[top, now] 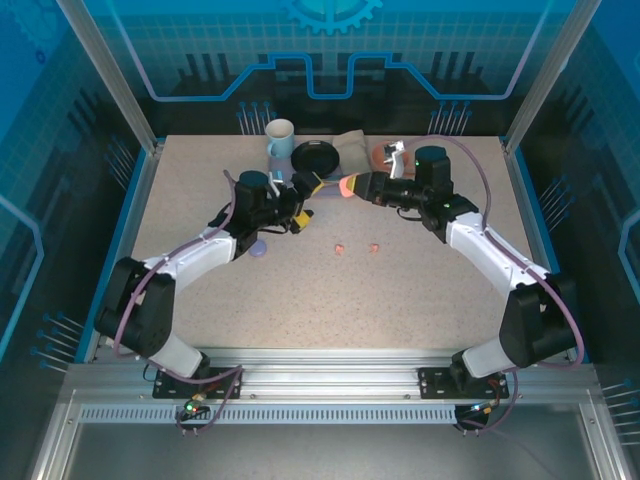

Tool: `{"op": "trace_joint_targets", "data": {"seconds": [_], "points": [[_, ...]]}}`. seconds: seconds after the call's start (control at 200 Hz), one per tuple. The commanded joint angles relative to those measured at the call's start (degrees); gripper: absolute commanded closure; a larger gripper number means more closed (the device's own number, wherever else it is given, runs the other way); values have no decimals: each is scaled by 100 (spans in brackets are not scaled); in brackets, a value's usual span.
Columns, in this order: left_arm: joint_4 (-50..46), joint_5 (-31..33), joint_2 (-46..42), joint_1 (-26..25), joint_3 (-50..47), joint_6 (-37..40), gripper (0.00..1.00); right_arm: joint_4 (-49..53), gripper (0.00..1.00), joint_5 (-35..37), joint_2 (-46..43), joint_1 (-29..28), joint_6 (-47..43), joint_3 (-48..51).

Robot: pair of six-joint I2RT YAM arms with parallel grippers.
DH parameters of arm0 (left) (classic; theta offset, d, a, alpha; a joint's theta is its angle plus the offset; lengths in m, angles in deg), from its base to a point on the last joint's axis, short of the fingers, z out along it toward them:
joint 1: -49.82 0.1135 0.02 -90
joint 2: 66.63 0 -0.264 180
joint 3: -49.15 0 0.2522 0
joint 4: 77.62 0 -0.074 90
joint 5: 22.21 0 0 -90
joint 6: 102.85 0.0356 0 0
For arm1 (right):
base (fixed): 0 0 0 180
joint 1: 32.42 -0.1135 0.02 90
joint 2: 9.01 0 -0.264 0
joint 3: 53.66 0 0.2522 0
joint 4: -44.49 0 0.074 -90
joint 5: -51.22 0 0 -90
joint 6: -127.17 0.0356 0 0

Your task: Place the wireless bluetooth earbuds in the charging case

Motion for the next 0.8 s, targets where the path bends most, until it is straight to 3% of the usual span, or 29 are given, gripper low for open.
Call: {"op": "trace_joint_targets", "data": {"seconds": [0.0, 0.18, 0.33, 0.42, 0.535, 0.625, 0.705, 0.795], "points": [[759, -448, 221, 42, 83, -1743, 1, -83, 100, 283, -57, -268, -369, 129], [502, -246, 182, -101, 63, -2602, 1, -347, 100, 634, -21, -527, -388, 371], [545, -276, 132, -175, 118, -2609, 1, -305, 100, 724, 98, -588, -376, 377], [65, -291, 22, -161, 274, -1642, 1, -76, 100, 736, 185, -493, -114, 241], [-714, -122, -214, -119, 415, 762, 6, 181, 100, 458, 286, -249, 436, 41], [-319, -18, -505, -109, -53, 2101, 8, 268, 100, 177, 279, -101, 814, -70], [773, -322, -691, -80, -657, 2649, 9, 412, 100, -13, 279, 2, 1091, -178], [1109, -775, -680, -83, -787, 2987, 11, 404, 100, -336, 325, 120, 1495, -240]]}}
